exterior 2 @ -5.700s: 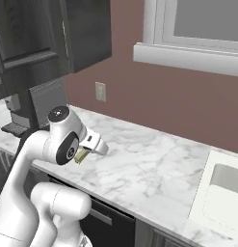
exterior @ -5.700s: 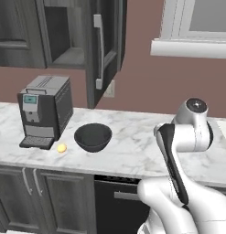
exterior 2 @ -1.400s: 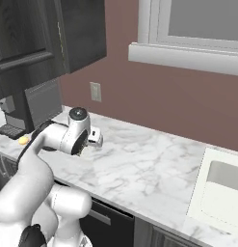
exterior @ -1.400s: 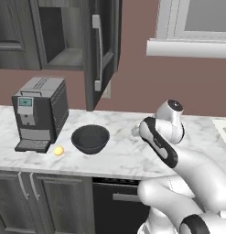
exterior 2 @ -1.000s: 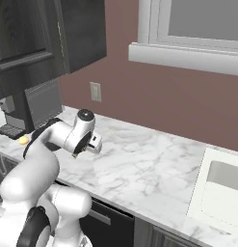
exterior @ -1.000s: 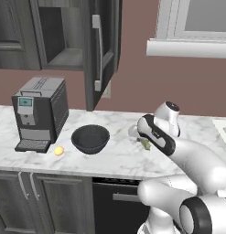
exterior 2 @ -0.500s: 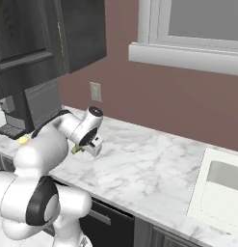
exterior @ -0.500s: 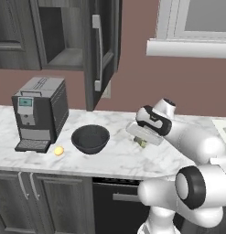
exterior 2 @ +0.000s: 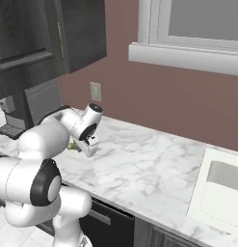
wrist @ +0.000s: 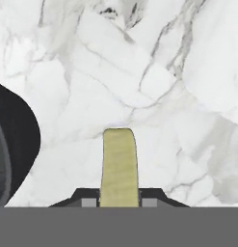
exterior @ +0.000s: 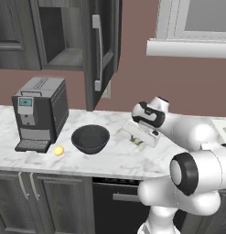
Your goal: Pick the egg and butter from the fridge and place them by the bowl for mixing.
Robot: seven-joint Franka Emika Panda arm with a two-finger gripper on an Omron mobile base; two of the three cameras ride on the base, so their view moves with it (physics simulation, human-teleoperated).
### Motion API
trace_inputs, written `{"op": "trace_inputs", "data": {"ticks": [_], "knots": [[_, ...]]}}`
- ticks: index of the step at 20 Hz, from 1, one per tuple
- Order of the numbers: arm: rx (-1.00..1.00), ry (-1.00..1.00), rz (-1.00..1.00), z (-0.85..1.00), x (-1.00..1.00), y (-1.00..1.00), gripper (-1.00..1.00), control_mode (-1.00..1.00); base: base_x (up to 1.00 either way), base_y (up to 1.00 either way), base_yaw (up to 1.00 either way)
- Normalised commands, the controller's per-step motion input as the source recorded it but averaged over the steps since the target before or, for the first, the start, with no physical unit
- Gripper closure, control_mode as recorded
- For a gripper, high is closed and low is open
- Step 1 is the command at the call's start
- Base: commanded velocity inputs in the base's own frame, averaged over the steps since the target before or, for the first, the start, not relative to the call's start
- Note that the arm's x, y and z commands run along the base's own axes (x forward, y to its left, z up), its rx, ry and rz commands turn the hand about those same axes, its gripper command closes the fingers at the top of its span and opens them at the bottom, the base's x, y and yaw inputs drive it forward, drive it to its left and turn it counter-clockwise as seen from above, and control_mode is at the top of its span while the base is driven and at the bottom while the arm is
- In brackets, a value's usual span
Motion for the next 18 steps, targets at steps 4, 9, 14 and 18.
{"op": "trace_inputs", "data": {"ticks": [4,9,14,18], "knots": [[0.04,0.12,-0.23,-0.13,-0.02,0.16,1.00,-1.00,0.00,0.00,0.00],[0.01,0.05,-0.14,-0.18,-0.10,0.10,1.00,-1.00,0.00,0.00,0.00],[0.00,0.00,-0.02,-0.22,-0.04,0.11,1.00,-1.00,0.00,0.00,0.00],[0.00,-0.09,0.03,-0.18,0.00,0.15,1.00,-1.00,0.00,0.00,0.00]]}}
